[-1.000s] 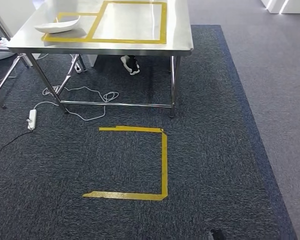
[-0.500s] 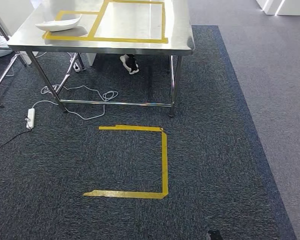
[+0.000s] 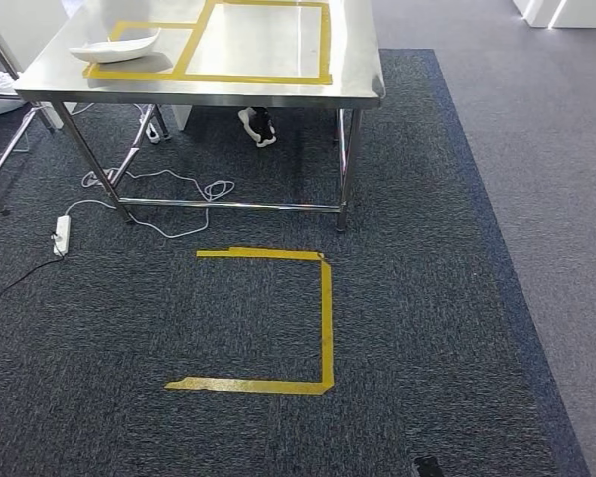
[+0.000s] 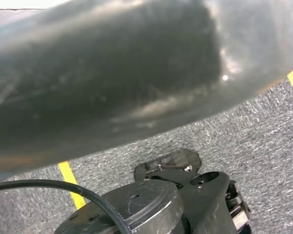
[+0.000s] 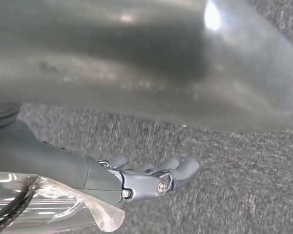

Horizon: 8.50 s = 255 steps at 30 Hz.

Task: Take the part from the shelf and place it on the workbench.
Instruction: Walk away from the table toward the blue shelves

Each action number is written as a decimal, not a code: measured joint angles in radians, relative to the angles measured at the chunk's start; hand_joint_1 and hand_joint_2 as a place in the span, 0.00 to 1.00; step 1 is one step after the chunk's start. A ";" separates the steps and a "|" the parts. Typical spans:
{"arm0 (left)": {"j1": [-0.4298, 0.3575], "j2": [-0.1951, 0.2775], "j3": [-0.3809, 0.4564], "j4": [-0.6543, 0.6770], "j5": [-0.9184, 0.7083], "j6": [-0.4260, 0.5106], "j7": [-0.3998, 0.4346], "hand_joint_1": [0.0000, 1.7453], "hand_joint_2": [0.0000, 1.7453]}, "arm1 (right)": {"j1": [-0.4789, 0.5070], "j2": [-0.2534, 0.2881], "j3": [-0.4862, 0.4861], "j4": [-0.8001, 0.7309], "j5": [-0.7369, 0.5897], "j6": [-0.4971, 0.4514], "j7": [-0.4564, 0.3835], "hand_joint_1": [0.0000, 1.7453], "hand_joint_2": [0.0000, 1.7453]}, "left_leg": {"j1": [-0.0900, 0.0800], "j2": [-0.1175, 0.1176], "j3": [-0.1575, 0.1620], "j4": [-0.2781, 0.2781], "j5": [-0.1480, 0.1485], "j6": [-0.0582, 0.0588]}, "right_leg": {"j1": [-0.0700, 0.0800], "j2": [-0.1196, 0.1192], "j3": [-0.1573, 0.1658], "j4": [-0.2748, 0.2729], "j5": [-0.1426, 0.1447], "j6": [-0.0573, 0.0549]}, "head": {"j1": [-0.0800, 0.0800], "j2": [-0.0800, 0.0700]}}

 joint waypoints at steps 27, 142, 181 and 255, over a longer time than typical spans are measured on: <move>0.005 0.000 0.000 0.004 0.000 -0.008 0.008 0.00 0.00 | 0.000 -0.001 0.039 0.000 0.036 -0.013 -0.002 0.00 0.00 | 0.015 0.073 -0.089 0.217 -0.081 -0.030 | 0.008 -0.178 0.039 0.017 -0.055 -0.024 | -0.001 0.000; 0.012 0.007 0.007 0.006 0.026 -0.065 0.043 0.00 0.00 | 0.001 0.010 0.060 0.001 0.048 -0.035 -0.010 0.00 0.00 | 0.001 -0.011 -0.028 0.040 -0.019 -0.022 | -0.007 -0.071 0.029 0.018 -0.046 -0.007 | -0.012 0.000; 0.010 0.005 0.020 0.006 0.034 -0.078 0.050 0.00 0.00 | 0.011 0.010 0.060 0.002 0.030 -0.020 -0.006 0.00 0.00 | -0.006 0.068 -0.020 0.017 0.003 -0.011 | 0.003 -0.120 0.048 0.008 -0.056 0.003 | -0.014 0.000; 0.010 -0.002 0.030 0.007 0.017 -0.051 0.064 0.00 0.00 | 0.015 0.019 0.037 0.010 0.018 -0.026 -0.013 0.00 0.00 | -0.001 0.066 -0.027 0.040 -0.021 -0.011 | 0.002 -0.104 0.021 0.031 -0.066 -0.032 | -0.009 0.000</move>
